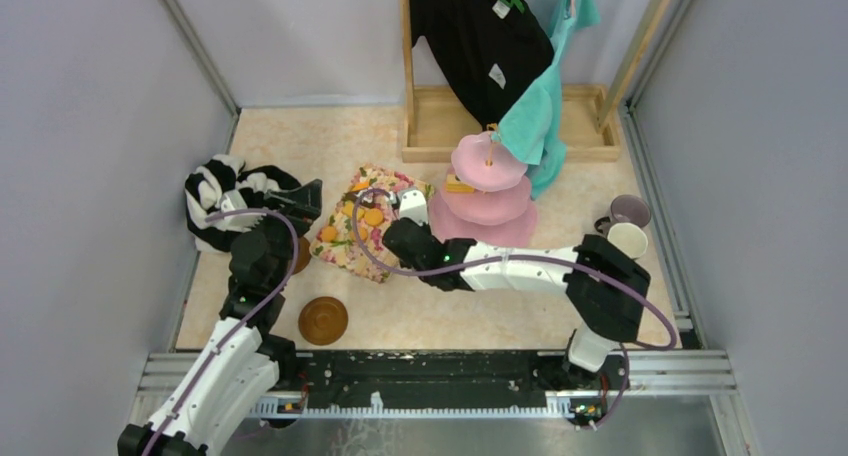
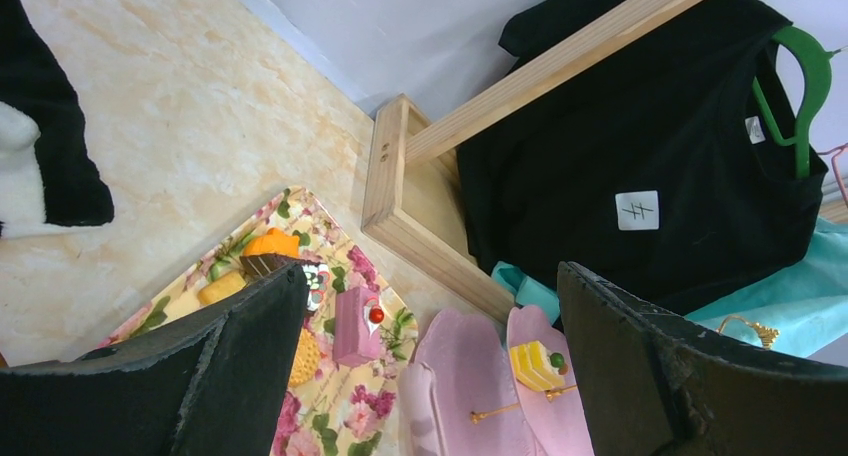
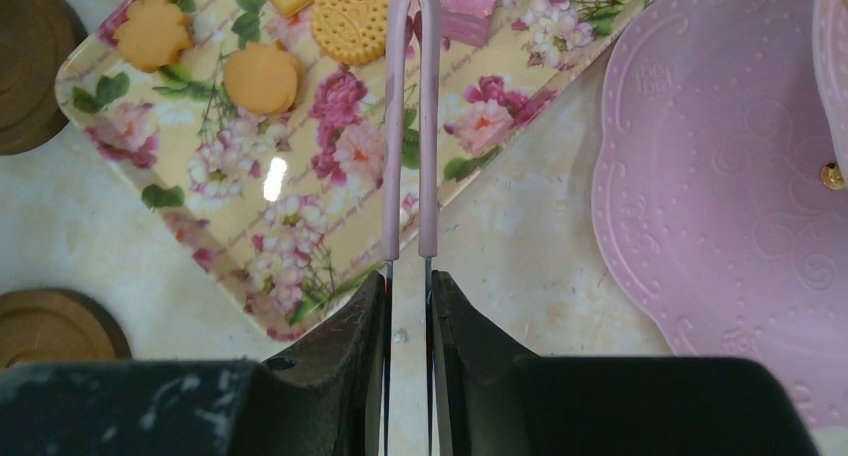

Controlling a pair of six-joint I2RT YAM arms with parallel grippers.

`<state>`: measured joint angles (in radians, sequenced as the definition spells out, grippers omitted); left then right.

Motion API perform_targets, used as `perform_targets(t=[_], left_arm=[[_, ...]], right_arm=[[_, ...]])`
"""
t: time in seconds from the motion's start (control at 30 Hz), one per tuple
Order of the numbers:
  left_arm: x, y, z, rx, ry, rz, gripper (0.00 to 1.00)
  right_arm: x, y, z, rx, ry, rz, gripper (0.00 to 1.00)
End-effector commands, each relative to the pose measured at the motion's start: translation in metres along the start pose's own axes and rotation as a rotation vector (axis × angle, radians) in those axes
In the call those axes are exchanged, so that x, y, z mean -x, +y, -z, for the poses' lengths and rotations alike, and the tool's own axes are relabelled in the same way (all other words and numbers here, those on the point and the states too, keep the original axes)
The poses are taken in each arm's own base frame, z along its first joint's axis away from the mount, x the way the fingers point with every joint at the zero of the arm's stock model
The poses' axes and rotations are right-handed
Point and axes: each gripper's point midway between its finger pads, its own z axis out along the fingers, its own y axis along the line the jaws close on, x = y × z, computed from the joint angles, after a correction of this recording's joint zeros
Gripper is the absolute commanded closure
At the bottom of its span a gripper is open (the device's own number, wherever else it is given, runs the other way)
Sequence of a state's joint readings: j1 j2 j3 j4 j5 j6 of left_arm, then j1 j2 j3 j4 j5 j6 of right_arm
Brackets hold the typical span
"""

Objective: Serve the afternoon tea
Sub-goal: Pick up the clamp from the center of the board.

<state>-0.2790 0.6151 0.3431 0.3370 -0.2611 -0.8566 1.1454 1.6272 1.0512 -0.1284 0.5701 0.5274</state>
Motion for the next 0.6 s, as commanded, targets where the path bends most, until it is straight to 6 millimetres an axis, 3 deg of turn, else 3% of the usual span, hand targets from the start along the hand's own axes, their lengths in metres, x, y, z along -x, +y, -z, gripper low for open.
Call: perform_targets(t=[0.0, 0.23, 0.57], left_arm=[[0.009, -0.015, -0.001, -0.047, -0.028, 0.018, 0.01], [0.007, -0.012, -0.003, -0.040, -0.031, 0.021, 0.01], [0.000, -0.009, -0.004, -0.041, -0.012, 0.039, 0.01]], right_arm=[[0.015, 0.006, -0.021, 0.006, 0.016, -0.011, 0.80], [0.006, -0.004, -0.044, -0.014, 0.070, -0.046, 0.77], [-0.004, -0.009, -0.054, -0.029, 0.110, -0.062, 0.71]])
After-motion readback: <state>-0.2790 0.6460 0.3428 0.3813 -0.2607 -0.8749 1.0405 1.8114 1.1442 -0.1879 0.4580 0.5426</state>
